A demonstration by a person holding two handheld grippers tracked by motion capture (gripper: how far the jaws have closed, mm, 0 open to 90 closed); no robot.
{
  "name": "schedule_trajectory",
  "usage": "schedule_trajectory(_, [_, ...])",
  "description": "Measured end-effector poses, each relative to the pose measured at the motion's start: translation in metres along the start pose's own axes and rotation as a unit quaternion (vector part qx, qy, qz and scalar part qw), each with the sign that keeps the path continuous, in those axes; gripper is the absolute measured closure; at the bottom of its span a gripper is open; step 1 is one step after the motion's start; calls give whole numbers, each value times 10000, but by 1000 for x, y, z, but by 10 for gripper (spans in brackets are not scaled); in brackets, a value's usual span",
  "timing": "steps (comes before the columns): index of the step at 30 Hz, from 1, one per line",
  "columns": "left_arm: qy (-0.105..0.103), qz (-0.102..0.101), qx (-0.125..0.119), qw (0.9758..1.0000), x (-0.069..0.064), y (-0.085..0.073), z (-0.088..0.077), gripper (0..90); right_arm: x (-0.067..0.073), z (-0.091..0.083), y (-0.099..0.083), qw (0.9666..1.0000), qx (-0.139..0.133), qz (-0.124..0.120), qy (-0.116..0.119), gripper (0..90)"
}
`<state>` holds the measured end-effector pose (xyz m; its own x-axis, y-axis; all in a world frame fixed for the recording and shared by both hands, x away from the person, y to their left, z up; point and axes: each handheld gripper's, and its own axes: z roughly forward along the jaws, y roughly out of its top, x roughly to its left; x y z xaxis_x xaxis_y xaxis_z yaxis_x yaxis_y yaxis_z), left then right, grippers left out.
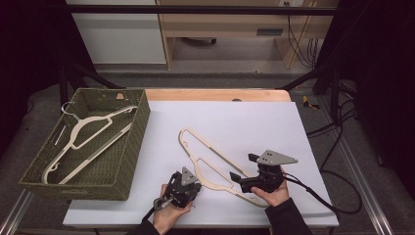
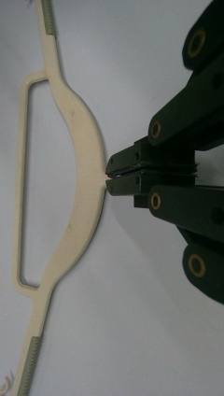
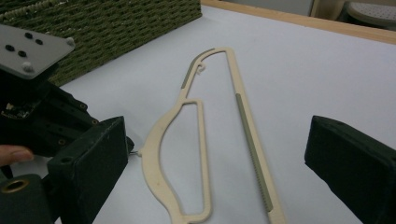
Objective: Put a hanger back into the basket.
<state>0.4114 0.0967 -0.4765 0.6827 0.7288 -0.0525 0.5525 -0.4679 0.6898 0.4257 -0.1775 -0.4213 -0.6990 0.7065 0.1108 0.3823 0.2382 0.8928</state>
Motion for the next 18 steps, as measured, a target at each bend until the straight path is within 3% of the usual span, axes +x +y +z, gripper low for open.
schedule_trajectory(8, [-112,46,39,9999,3,4,-3,887,9,12,-4,9997,190,-79,156,71])
schedule_trajectory(18, [-25,284,-2,9996,2,16,-19,889,18,28,-11,9985,368,-108,392,110])
